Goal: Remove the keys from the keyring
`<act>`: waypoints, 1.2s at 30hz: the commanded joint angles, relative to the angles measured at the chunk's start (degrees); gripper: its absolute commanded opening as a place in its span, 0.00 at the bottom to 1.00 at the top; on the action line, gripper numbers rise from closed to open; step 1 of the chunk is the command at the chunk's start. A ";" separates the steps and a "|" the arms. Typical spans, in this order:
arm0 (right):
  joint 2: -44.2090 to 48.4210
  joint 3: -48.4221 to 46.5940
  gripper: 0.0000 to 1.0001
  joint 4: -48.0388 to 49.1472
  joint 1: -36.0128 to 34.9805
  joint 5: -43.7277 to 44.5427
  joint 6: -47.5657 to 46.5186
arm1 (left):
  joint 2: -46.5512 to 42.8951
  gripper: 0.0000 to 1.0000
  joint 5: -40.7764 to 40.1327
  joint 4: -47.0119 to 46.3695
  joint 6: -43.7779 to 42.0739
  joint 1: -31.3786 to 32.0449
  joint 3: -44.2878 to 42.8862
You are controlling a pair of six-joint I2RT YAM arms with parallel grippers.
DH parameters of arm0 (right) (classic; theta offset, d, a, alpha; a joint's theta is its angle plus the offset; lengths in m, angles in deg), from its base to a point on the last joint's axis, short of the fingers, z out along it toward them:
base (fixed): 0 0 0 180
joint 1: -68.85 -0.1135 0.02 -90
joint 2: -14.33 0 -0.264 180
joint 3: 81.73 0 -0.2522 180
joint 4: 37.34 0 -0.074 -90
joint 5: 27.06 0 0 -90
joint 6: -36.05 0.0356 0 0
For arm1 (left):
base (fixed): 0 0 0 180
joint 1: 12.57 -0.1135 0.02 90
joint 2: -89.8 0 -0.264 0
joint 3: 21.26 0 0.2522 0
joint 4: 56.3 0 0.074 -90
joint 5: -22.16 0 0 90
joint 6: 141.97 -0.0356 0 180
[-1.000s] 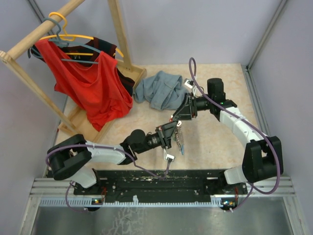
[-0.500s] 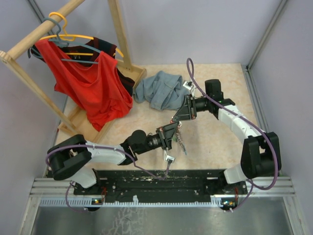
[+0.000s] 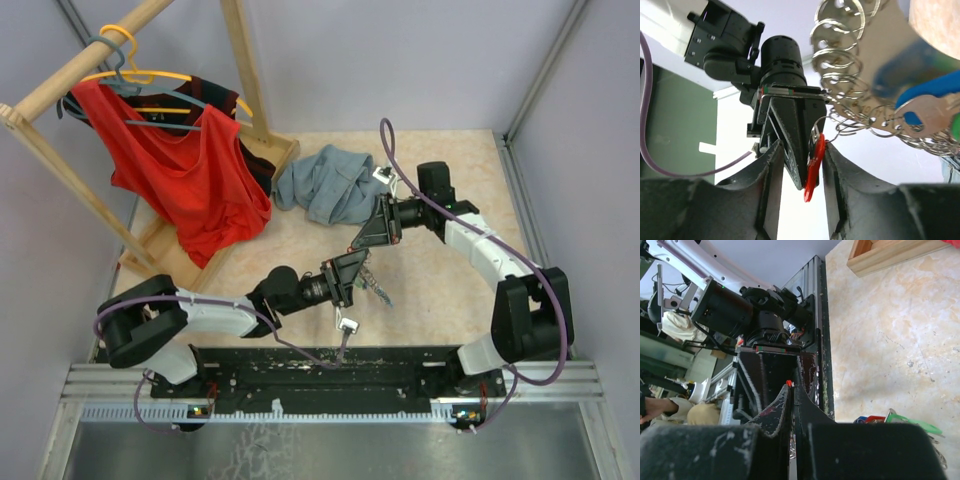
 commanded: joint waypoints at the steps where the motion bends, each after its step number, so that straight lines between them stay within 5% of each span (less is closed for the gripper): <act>1: 1.46 -1.41 0.00 6.23 -0.20 -2.93 4.32 | 1.13 0.46 1.79 -5.09 4.54 0.26 -0.96; 12: 4.55 5.69 0.00 31.94 1.67 -3.04 23.46 | 0.82 0.73 0.90 -10.17 16.44 2.81 1.91; 19: 5.19 8.59 0.00 44.32 2.08 -3.06 32.42 | 1.33 0.76 -2.34 -15.86 22.31 3.65 4.39; 26: 3.11 13.23 0.00 71.87 2.69 -3.15 53.69 | 1.64 0.76 -6.01 -21.69 25.74 3.78 5.95; 32: -2.16 14.89 0.00 104.60 3.11 -3.06 76.58 | 1.16 0.77 -9.95 -27.51 29.08 4.52 8.74; 36: -4.46 14.27 0.00 113.66 3.25 -3.15 83.26 | 1.42 0.74 -12.12 -32.39 33.11 4.77 10.16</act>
